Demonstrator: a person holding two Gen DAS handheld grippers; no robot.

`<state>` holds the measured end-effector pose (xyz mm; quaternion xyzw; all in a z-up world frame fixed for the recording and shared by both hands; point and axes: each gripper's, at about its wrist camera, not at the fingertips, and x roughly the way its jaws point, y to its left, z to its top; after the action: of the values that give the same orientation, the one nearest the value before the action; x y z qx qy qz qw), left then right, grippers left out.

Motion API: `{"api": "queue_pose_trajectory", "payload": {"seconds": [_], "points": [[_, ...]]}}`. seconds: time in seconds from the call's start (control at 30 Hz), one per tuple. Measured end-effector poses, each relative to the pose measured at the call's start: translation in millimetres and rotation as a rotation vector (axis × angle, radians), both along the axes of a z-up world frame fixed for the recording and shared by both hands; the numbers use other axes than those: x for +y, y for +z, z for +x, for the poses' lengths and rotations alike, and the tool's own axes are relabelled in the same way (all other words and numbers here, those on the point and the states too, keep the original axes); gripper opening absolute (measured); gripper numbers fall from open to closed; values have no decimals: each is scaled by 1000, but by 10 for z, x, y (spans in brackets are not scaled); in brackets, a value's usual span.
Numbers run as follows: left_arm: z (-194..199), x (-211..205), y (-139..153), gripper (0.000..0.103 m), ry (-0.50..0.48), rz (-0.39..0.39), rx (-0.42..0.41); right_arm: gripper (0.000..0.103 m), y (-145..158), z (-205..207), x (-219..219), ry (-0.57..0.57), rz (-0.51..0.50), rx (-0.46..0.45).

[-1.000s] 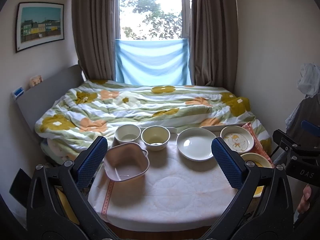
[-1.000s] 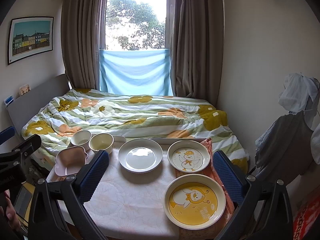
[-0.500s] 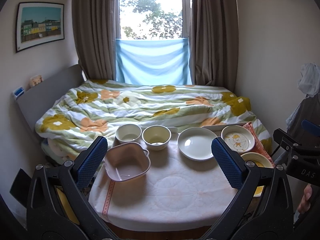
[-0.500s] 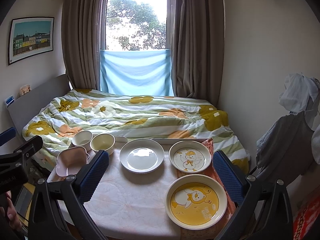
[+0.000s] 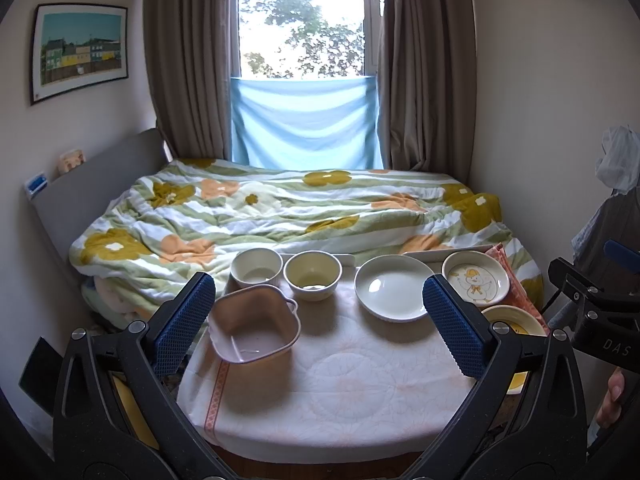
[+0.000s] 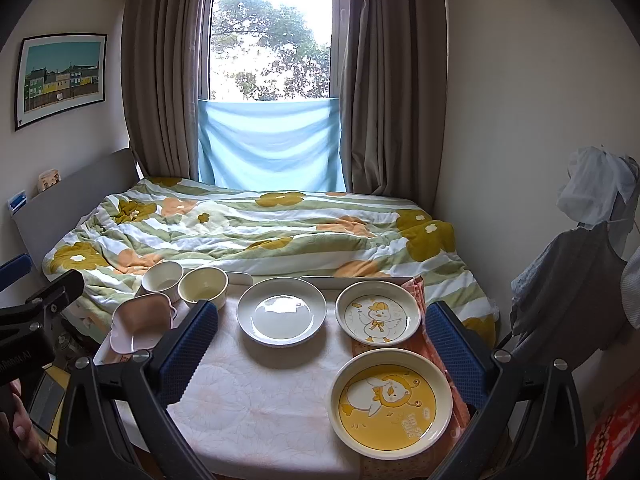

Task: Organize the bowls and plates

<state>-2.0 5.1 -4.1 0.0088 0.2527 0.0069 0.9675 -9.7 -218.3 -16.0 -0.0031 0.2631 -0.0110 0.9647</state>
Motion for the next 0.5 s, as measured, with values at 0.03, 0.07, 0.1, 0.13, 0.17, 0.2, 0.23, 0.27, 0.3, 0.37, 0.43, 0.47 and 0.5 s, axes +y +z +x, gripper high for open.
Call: {"api": "queue_pose_trajectory", "payload": {"seconds": [0.03, 0.07, 0.1, 0.13, 0.17, 0.2, 0.23, 0.27, 0.3, 0.37, 0.43, 0.47, 0.5], "points": [[0, -1, -1, 103, 0, 0, 0, 103, 0, 0, -1, 1, 0, 0], [-1, -3, -2, 103, 0, 0, 0, 103, 2, 1, -1, 0, 1, 0], [-2, 1, -2, 103, 0, 1, 0, 103, 1, 0, 0, 1, 0, 0], [-1, -5, -2, 103, 0, 1, -1, 103, 2, 0, 0, 0, 0, 0], [0, -5, -1, 103, 1, 1, -1, 103, 3, 2, 3, 0, -1, -1], [1, -5, 0, 103, 1, 1, -1, 103, 4, 3, 5, 1, -1, -1], [1, -4, 0, 103, 1, 1, -1, 103, 4, 3, 6, 1, 0, -2], [1, -4, 1, 103, 1, 1, -1, 103, 6, 2, 9, 0, -1, -1], [3, 5, -2, 103, 1, 2, -1, 103, 6, 2, 10, 0, -1, -1], [4, 6, -1, 103, 0, 1, -1, 103, 8, 3, 9, 0, -1, -3], [16, 11, -9, 103, -12, -2, 8, 103, 11, 0, 17, 2, -2, -7], [29, 16, -14, 103, -20, -6, 16, 103, 21, -4, 32, 1, -4, -10], [45, 23, -15, 103, -29, -8, 27, 103, 24, -4, 34, -4, -7, -10]]}}
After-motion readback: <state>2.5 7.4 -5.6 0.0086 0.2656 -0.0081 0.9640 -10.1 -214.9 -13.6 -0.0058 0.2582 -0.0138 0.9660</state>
